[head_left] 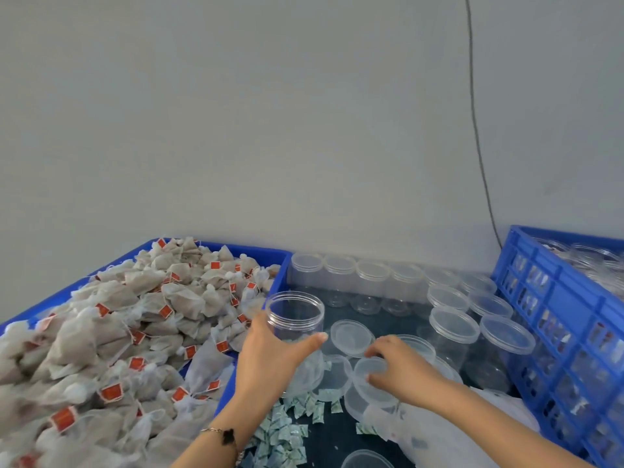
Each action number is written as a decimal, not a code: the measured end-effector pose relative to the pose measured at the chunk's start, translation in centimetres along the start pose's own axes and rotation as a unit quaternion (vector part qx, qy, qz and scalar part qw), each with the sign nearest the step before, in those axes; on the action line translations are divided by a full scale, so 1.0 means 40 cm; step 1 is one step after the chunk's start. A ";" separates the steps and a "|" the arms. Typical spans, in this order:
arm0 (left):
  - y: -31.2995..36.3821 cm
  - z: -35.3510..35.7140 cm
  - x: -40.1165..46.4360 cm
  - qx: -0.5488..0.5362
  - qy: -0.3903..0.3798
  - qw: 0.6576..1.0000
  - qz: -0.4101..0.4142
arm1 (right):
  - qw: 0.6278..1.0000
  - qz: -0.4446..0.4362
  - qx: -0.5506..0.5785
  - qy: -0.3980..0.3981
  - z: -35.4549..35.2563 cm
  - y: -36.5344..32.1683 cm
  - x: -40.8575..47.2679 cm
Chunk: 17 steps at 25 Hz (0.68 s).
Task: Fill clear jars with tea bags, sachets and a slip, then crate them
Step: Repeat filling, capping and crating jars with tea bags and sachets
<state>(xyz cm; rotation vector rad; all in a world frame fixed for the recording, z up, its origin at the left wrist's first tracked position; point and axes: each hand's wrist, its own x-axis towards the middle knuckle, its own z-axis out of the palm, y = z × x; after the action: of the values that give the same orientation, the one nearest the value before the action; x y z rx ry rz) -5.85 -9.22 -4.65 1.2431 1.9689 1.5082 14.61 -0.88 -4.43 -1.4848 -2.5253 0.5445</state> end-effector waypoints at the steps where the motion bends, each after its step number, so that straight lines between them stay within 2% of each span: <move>1: 0.004 0.000 -0.003 0.004 -0.004 1.000 -0.011 | 1.000 -0.020 -0.006 0.023 -0.019 -0.029 0.012; 3: 0.010 -0.002 -0.003 -0.008 0.003 1.000 -0.030 | 0.996 -0.059 0.018 0.060 -0.062 -0.100 0.041; 4: 0.010 -0.006 0.000 -0.032 0.012 0.999 -0.034 | 0.995 -0.076 0.050 0.045 -0.078 -0.138 0.054; 7: 0.014 -0.016 0.008 -0.115 0.039 0.992 -0.032 | 0.979 -0.099 0.159 -0.082 -0.076 -0.214 0.073; 9: 0.011 -0.021 0.013 -0.140 0.064 0.988 -0.024 | 0.976 -0.106 0.161 -0.102 -0.059 -0.232 0.086; 12: 0.021 -0.052 0.034 -0.174 0.113 0.978 -0.017 | 0.983 -0.105 0.148 0.001 -0.073 -0.249 0.158; 14: 0.018 -0.102 0.061 -0.220 0.184 0.958 -0.015 | 0.979 -0.108 0.167 0.054 -0.080 -0.283 0.229; 17: 0.001 -0.172 0.095 -0.175 0.286 0.942 -0.008 | 0.975 -0.144 0.159 0.052 -0.037 -0.359 0.310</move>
<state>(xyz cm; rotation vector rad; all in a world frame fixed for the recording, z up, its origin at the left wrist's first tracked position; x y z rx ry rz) -12.90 -10.17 -1.32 0.6836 1.8813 2.2792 -2.66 3.90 1.96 -0.9886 -2.3747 0.7564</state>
